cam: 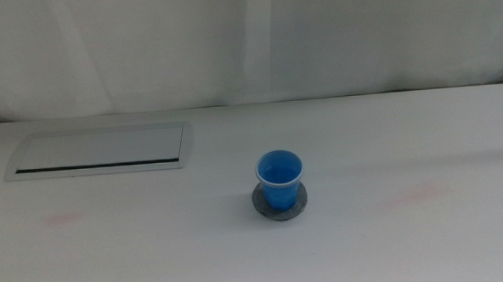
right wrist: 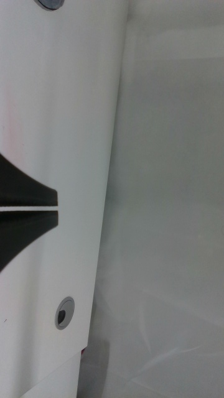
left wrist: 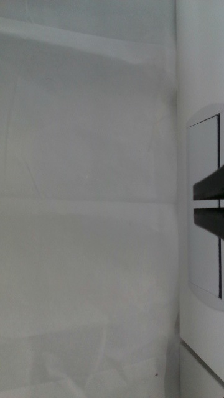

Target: Place an empty cup on a cup mat.

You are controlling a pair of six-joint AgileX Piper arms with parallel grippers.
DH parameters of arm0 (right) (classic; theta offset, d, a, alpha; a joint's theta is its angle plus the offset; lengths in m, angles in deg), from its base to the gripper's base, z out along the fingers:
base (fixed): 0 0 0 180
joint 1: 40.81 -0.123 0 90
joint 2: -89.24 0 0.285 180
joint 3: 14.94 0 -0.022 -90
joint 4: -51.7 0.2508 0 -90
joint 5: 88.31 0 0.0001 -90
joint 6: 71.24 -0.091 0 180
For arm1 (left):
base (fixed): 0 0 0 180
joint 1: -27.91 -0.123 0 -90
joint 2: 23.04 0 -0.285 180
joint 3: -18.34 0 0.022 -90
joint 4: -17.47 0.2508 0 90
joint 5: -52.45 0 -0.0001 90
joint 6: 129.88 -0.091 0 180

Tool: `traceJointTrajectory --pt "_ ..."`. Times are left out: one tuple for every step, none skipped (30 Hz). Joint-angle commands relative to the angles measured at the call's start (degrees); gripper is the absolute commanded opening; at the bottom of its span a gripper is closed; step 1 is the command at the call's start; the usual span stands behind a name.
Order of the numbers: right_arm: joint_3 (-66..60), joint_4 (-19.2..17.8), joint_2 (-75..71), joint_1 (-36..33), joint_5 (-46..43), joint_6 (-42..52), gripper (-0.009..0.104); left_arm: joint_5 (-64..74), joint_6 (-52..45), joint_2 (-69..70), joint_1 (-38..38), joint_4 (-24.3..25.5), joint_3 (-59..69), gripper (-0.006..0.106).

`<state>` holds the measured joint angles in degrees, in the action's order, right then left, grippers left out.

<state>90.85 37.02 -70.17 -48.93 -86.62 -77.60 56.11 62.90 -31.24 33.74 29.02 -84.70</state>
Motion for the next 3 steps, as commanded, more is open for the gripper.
traceJointTrajectory --pt "-0.22 -0.11 0.1 0.19 -0.29 0.35 -0.003 -0.07 0.35 2.23 -0.15 -0.39 2.33 -0.003" --pt "-0.22 -0.11 0.1 0.19 -0.29 0.35 -0.003 -0.07 0.35 2.23 -0.15 -0.39 2.33 -0.003" --pt "-0.22 -0.11 0.1 0.19 -0.29 0.35 -0.003 -0.07 0.35 2.23 -0.15 -0.39 2.33 -0.003"
